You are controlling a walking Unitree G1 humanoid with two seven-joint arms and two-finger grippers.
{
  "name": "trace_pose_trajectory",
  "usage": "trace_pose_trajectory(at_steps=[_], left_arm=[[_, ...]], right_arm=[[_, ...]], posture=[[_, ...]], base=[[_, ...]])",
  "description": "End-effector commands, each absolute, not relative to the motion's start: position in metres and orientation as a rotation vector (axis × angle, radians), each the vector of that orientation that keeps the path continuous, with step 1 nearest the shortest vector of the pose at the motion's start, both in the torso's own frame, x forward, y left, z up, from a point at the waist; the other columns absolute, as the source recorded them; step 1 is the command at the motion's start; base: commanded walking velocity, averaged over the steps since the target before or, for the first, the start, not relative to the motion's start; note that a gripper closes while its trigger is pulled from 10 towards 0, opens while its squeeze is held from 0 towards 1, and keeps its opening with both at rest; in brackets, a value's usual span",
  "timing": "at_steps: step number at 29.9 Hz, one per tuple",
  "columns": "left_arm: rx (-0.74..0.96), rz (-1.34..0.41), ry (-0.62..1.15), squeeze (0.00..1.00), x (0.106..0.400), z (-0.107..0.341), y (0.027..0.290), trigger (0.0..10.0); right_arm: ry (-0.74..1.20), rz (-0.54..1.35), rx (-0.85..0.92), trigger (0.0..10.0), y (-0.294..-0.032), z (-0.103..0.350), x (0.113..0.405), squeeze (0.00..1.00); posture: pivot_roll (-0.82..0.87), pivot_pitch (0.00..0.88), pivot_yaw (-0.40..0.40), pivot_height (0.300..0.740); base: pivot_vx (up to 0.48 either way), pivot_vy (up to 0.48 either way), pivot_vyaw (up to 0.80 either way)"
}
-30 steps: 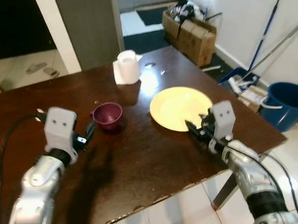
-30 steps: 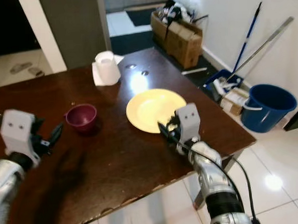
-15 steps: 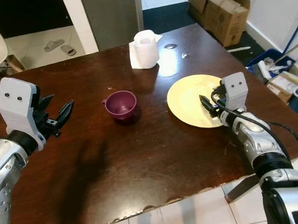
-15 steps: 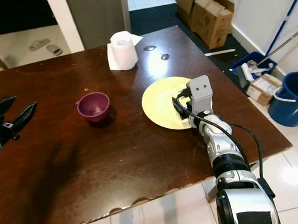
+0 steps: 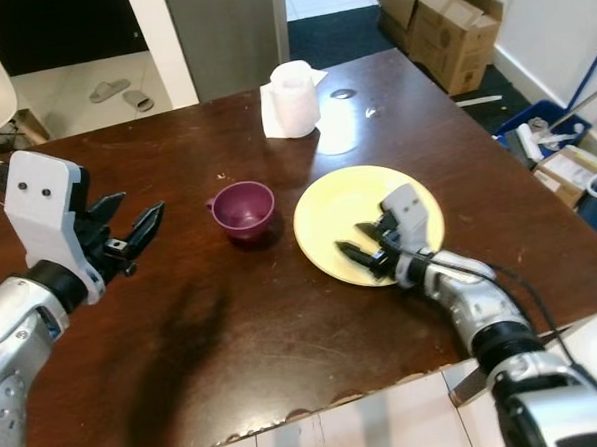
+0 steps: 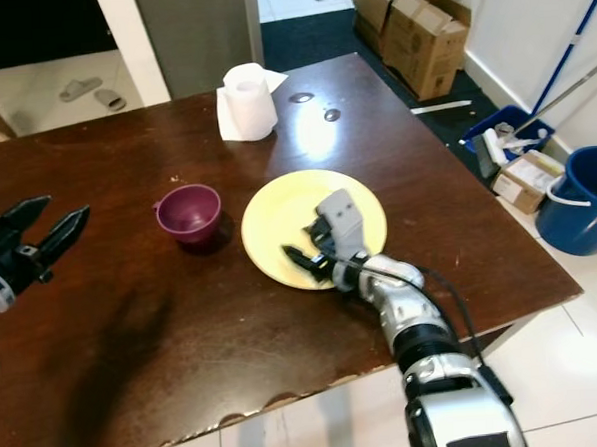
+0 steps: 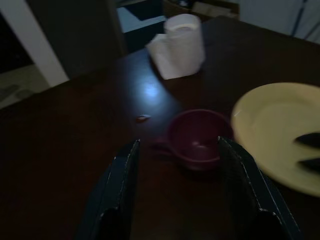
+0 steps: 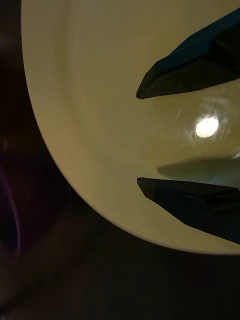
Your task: Setting the table
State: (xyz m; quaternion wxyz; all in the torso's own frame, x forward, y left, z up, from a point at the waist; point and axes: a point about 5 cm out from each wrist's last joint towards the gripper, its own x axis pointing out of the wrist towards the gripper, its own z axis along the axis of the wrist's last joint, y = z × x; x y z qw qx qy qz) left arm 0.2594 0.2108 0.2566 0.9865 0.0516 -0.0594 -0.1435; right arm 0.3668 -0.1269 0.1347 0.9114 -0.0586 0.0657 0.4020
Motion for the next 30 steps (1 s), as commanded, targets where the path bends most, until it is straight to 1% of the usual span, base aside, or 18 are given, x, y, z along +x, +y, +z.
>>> trace_pose_trajectory(at_steps=[1, 3, 4, 7, 9, 12, 16, 17, 18, 22, 24, 30], left_arm=[[0.088, -0.295, -0.085, 0.00, 0.257, 0.246, 0.205, 10.0], [0.071, -0.325, -0.055, 0.00, 0.256, 0.231, 0.191, 10.0], [0.071, -0.325, -0.055, 0.00, 0.256, 0.231, 0.191, 10.0], [0.107, -0.381, -0.008, 0.00, 0.250, 0.209, 0.176, 10.0], [0.144, -0.400, 0.016, 0.00, 0.248, 0.198, 0.173, 10.0], [0.149, -0.385, 0.032, 0.00, 0.249, 0.189, 0.173, 10.0], [0.142, -0.363, 0.030, 0.00, 0.251, 0.185, 0.170, 10.0], [0.142, -0.363, 0.030, 0.00, 0.251, 0.185, 0.170, 10.0], [0.141, -0.359, 0.028, 0.00, 0.251, 0.183, 0.168, 10.0], [0.144, -0.356, 0.018, 0.00, 0.251, 0.181, 0.165, 10.0], [0.145, -0.356, 0.011, 0.00, 0.250, 0.179, 0.164, 10.0], [0.145, -0.352, -0.007, 0.00, 0.250, 0.180, 0.164, 10.0]], right_arm=[[0.322, 0.891, -0.073, 10.0, -0.117, 0.091, 0.345, 0.00], [0.328, 0.943, -0.023, 10.0, -0.095, 0.082, 0.334, 0.00], [0.328, 0.943, -0.023, 10.0, -0.095, 0.082, 0.334, 0.00], [0.315, 0.983, 0.029, 10.0, -0.074, 0.080, 0.329, 0.00], [0.298, 1.003, 0.058, 10.0, -0.061, 0.085, 0.331, 0.00], [0.281, 1.030, 0.076, 10.0, -0.045, 0.093, 0.335, 0.00], [0.274, 1.073, 0.110, 10.0, -0.030, 0.103, 0.336, 0.00], [0.274, 1.073, 0.110, 10.0, -0.030, 0.103, 0.336, 0.00], [0.271, 1.104, 0.147, 10.0, -0.022, 0.106, 0.334, 0.00], [0.275, 1.147, 0.196, 10.0, -0.014, 0.108, 0.330, 0.00], [0.269, 1.181, 0.263, 10.0, -0.006, 0.112, 0.326, 0.00], [0.238, 1.241, 0.379, 10.0, 0.008, 0.125, 0.324, 0.00]], posture=[[0.15, 0.152, 0.150, 0.740], [0.13, 0.147, 0.140, 0.740], [0.13, 0.147, 0.140, 0.740], [0.11, 0.135, 0.125, 0.740], [0.11, 0.133, 0.120, 0.740], [0.12, 0.124, 0.106, 0.740], [0.13, 0.113, 0.089, 0.740], [0.13, 0.113, 0.089, 0.740], [0.13, 0.105, 0.080, 0.740], [0.12, 0.101, 0.071, 0.740], [0.12, 0.095, 0.064, 0.740], [0.12, 0.087, 0.059, 0.740]], base=[[0.000, 0.000, 0.00], [0.000, 0.000, 0.00], [0.000, 0.000, 0.00], [0.000, 0.000, 0.00], [0.000, 0.000, 0.00], [0.000, 0.000, 0.00], [0.000, 0.000, 0.00], [0.000, 0.000, 0.00], [0.000, 0.000, 0.00], [0.000, 0.000, 0.00], [0.000, 0.000, 0.00], [0.000, 0.000, 0.00]])
